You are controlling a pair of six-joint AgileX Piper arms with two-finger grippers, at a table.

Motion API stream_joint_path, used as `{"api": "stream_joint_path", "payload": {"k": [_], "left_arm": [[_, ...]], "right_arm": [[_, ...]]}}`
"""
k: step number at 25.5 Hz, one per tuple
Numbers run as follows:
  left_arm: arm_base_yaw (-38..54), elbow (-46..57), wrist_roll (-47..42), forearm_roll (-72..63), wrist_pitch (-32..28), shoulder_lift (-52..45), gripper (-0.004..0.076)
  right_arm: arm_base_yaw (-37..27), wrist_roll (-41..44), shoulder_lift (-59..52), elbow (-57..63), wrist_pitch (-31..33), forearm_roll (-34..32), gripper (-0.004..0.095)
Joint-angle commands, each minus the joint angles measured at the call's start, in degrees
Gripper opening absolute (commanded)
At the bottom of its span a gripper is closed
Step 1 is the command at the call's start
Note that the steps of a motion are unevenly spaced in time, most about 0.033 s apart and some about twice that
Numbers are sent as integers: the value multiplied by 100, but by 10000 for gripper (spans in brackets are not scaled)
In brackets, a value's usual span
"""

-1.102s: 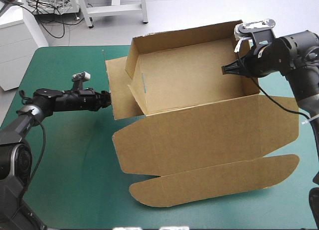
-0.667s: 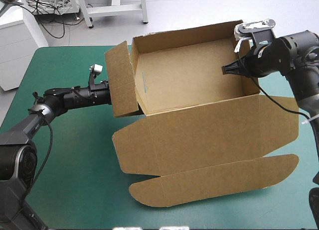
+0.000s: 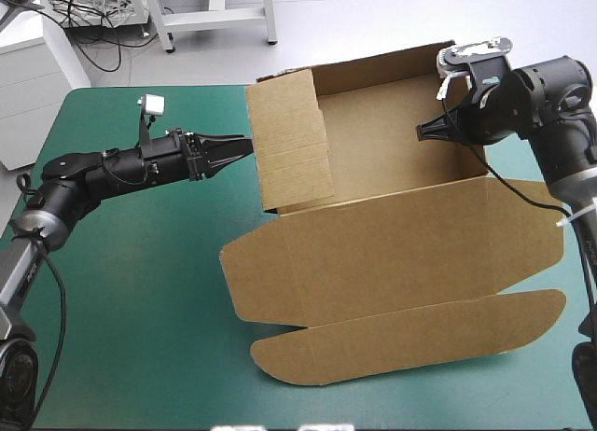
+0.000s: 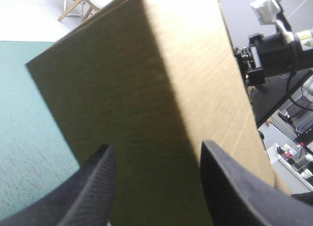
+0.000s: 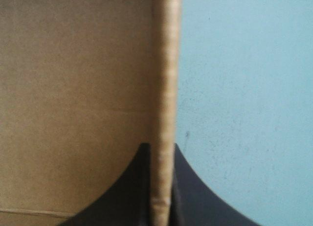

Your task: Fold the box

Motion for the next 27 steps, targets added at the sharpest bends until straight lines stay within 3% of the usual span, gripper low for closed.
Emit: {"api": "stream_joint_path", "payload": {"k": [1, 7, 13, 16, 22, 26, 27], "left_arm": [[-32, -188, -36, -500, 172, -439, 375], [-45, -188, -623, -88, -385, -542, 375], [-475, -488, -1460, 1237, -1276, -563, 375], [-837, -876, -2322, 2263, -1901, -563, 375], [-1285, -1403, -3593, 3854, -2364, -563, 375], [-1585, -1761, -5287, 5784, -2505, -550, 365], [-1702, -1873, -5879, 6581, -2505, -513, 321]], "right_arm": [[-21, 6, -117, -148, 35, -18, -20], [-8, 6, -5, -148, 3, 174, -18], [290, 6, -3, -148, -398, 285, -18], [569, 110, 20, -148, -636, 265, -18], [880, 198, 87, -148, -839, 265, -18], [1178, 375, 181, -148, -1083, 265, -18], [1305, 441, 246, -148, -1229, 265, -17]]}}
